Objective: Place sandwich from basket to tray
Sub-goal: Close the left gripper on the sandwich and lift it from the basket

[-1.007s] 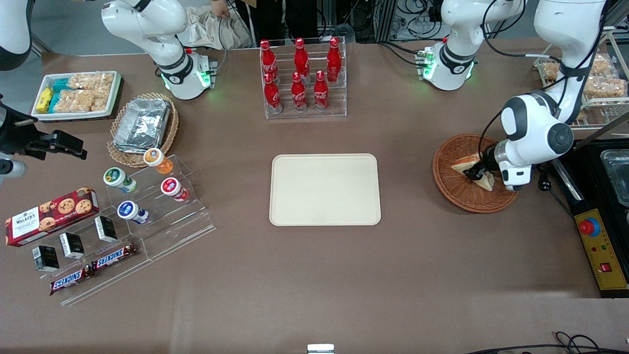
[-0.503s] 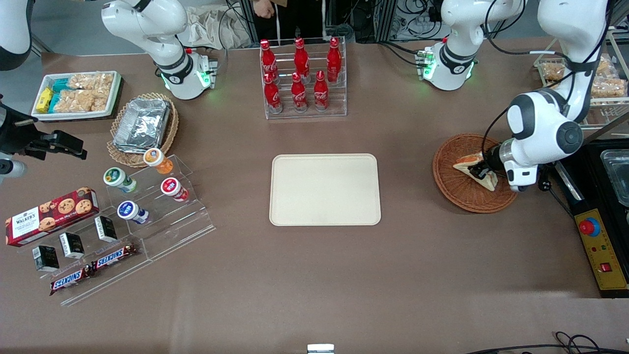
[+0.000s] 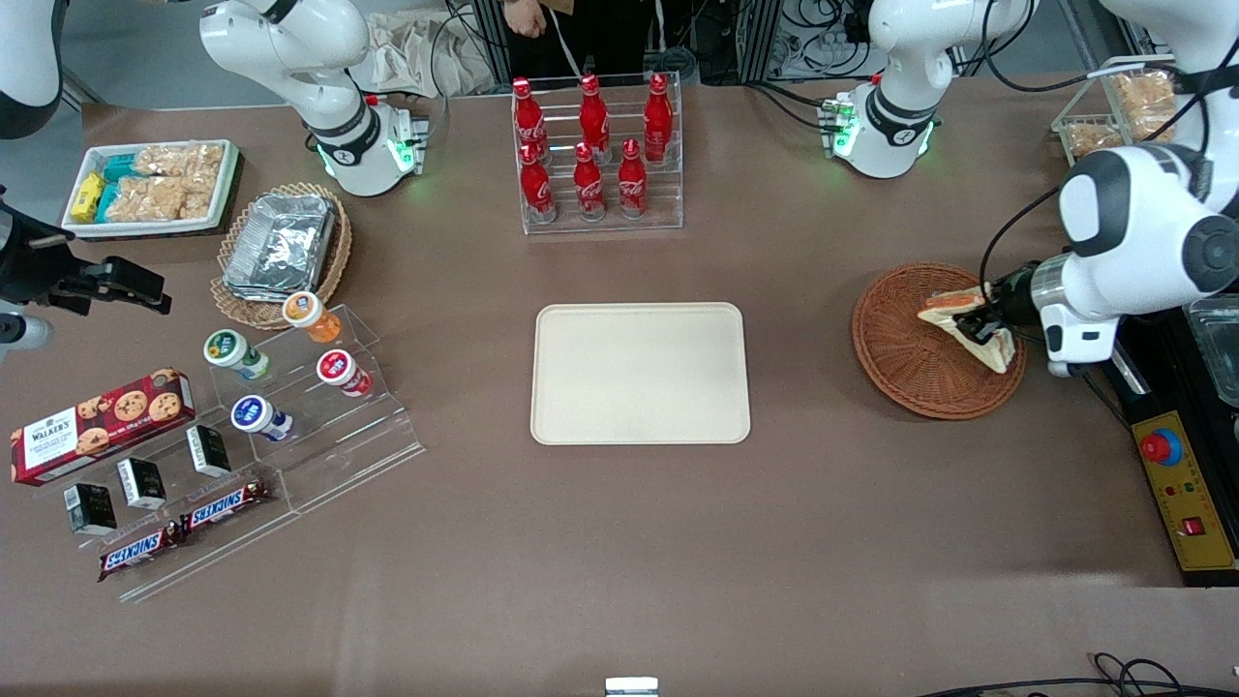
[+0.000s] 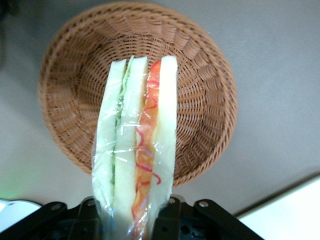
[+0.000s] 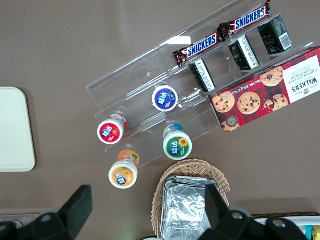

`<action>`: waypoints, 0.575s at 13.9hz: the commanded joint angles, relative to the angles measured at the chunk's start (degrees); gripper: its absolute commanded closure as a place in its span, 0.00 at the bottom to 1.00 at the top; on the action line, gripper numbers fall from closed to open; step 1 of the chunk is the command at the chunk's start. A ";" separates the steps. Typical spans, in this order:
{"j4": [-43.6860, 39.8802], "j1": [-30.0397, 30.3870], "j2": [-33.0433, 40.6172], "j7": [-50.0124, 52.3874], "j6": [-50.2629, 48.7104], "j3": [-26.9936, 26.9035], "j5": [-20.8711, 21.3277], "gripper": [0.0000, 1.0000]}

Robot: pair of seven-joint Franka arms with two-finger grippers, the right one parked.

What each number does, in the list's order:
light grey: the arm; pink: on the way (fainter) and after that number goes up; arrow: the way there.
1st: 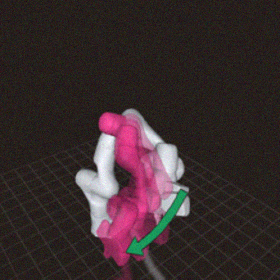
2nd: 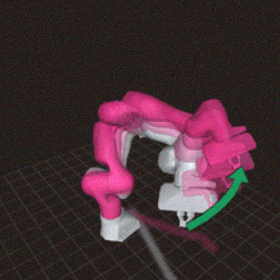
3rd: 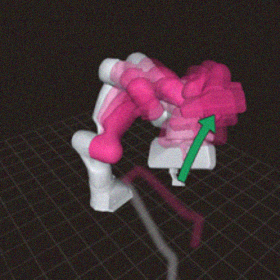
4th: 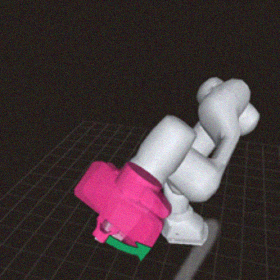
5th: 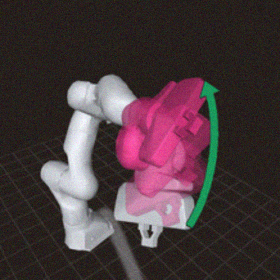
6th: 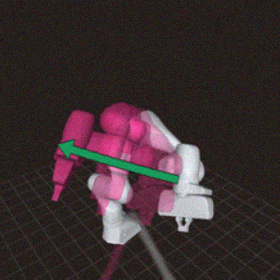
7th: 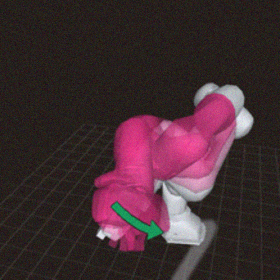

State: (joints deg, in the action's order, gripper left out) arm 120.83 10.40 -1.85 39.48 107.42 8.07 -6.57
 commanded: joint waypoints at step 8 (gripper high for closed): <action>-20.01 -2.40 -2.53 -10.04 -14.52 8.61 2.44 0.69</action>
State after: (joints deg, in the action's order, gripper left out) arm 104.40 8.99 -1.89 29.45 94.41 13.16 -5.24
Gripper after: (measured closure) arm 0.687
